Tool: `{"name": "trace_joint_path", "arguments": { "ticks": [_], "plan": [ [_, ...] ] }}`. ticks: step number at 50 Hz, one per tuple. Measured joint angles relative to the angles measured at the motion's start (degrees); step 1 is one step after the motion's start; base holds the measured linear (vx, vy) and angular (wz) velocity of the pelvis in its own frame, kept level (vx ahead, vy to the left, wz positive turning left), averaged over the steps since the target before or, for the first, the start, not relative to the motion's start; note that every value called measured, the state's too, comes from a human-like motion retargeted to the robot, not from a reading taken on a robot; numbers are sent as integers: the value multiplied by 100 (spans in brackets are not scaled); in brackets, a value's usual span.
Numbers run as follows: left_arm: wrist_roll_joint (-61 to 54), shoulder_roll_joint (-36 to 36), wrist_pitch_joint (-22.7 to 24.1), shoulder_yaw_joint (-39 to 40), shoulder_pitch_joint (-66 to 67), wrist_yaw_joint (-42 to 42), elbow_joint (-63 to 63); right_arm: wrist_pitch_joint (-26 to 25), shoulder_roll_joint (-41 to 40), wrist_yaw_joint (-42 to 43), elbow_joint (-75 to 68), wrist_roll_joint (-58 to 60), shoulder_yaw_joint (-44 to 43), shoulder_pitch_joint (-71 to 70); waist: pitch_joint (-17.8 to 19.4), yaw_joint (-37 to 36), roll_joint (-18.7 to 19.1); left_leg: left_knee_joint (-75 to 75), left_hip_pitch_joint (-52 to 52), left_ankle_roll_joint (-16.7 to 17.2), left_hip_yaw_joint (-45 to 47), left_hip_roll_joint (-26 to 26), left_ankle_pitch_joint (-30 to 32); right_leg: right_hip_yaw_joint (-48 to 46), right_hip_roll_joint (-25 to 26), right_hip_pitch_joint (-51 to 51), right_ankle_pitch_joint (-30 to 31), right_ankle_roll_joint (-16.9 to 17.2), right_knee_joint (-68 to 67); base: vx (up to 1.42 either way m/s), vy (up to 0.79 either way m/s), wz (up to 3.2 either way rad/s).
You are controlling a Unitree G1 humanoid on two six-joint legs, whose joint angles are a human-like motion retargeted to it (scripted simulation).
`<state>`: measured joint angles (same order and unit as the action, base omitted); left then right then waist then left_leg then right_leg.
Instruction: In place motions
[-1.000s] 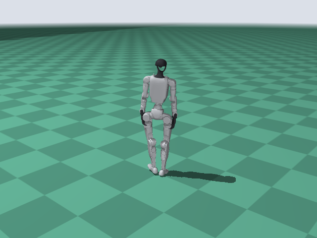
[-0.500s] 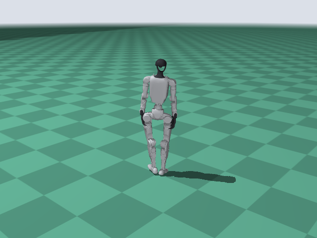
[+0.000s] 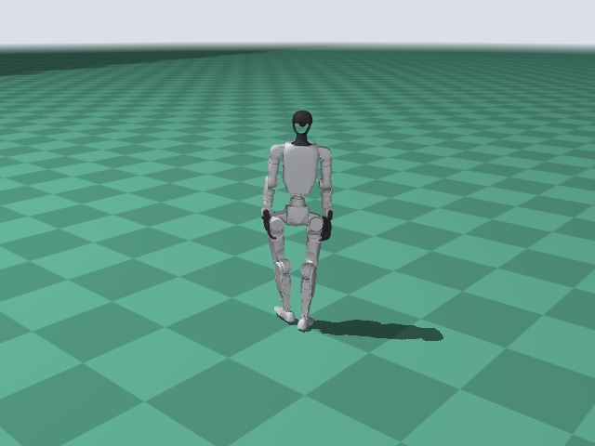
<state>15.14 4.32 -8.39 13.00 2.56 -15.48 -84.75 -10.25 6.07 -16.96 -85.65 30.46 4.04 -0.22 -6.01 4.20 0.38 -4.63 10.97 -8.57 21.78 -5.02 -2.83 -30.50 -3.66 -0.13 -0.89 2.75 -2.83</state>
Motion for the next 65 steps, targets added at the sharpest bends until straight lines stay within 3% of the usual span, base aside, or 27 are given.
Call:
{"name": "trace_joint_path", "arguments": {
  "ticks": [7,12,14,18,22,25,33,42,45,50,53,56,60,62,65],
  "plan": [
    [-126,-62,5,129,47,26,27,0,177,43,-35,127,71,23,171,-236,-105,-142,407,198,-756,-221,398,-969,-76,179,-191,-26,41,-26,-2,180],
    [-455,-166,21,284,62,-59,-18,11,338,123,67,258,65,18,266,89,-64,-46,398,122,-1525,-525,20,-2145,-191,343,-418,40,-50,-31,-3,260],
    [-620,-211,29,371,81,-81,-46,4,373,193,137,316,70,48,276,163,-51,91,357,-64,-1105,-537,-262,-2514,-189,420,-496,84,-59,-25,-5,230],
    [-855,-257,0,467,103,66,-110,-14,377,357,256,350,21,88,298,240,76,550,151,-392,620,-496,-829,-3161,-6,599,-618,192,-14,-18,-5,202],
    [-907,-275,-59,386,79,411,-239,32,333,372,325,258,-104,119,237,344,130,743,-26,-122,1826,-360,-1050,-3640,55,708,-669,309,44,-11,0,174],
    [-872,-309,-57,312,69,491,-338,50,298,343,347,160,-132,102,194,412,171,799,-100,70,1996,-321,-858,-4045,62,815,-701,394,48,-7,5,162],
    [-1136,-533,115,617,157,310,-523,8,74,283,601,163,109,-141,9,661,208,850,-210,72,1318,-453,-305,-4622,-94,976,-720,534,6,-1,10,58],
    [-905,-429,-107,469,75,364,-446,432,-274,-59,1003,-175,311,21,-144,314,284,800,-45,-213,1541,-317,51,-4005,-188,969,-673,520,-102,1,13,-68],
    [-389,-306,-296,145,82,474,-155,399,-230,31,759,-195,318,51,-150,-126,140,721,-45,-115,1950,-188,5,-3621,-367,970,-625,510,-151,-5,19,-107],
    [51,-186,-326,-196,93,796,243,464,-30,382,286,-213,189,96,-131,-365,56,840,-337,-22,1805,-318,-215,-3632,-509,1155,-553,518,-267,-7,17,-11],
    [-9,-223,-315,-201,85,825,278,541,102,786,130,-211,49,173,-79,-371,184,877,-516,-5,1694,-248,-289,-3618,-548,1297,-344,409,-545,-5,15,27],
    [-182,-292,-298,-110,31,706,181,621,209,993,62,-352,-157,253,52,-288,477,862,-715,56,1571,41,-312,-3373,-616,1324,102,84,-1210,-10,18,51],
    [-389,-296,-254,18,-59,570,4,650,267,919,78,-702,-411,277,270,-75,857,838,-906,92,1405,448,-307,-2317,-1043,784,343,-536,-2967,-10,9,66],
    [-390,-227,-220,51,-90,510,-87,609,216,802,95,-874,-526,228,287,161,822,821,-845,43,1183,406,-283,-1080,-1176,-47,224,-194,-3864,-13,1,106],
    [-296,-126,-225,38,-89,541,-212,625,88,650,166,-1064,-612,186,255,441,790,821,-708,-18,953,393,-205,584,-382,-864,258,152,-3977,-16,3,88]
  ]
}}
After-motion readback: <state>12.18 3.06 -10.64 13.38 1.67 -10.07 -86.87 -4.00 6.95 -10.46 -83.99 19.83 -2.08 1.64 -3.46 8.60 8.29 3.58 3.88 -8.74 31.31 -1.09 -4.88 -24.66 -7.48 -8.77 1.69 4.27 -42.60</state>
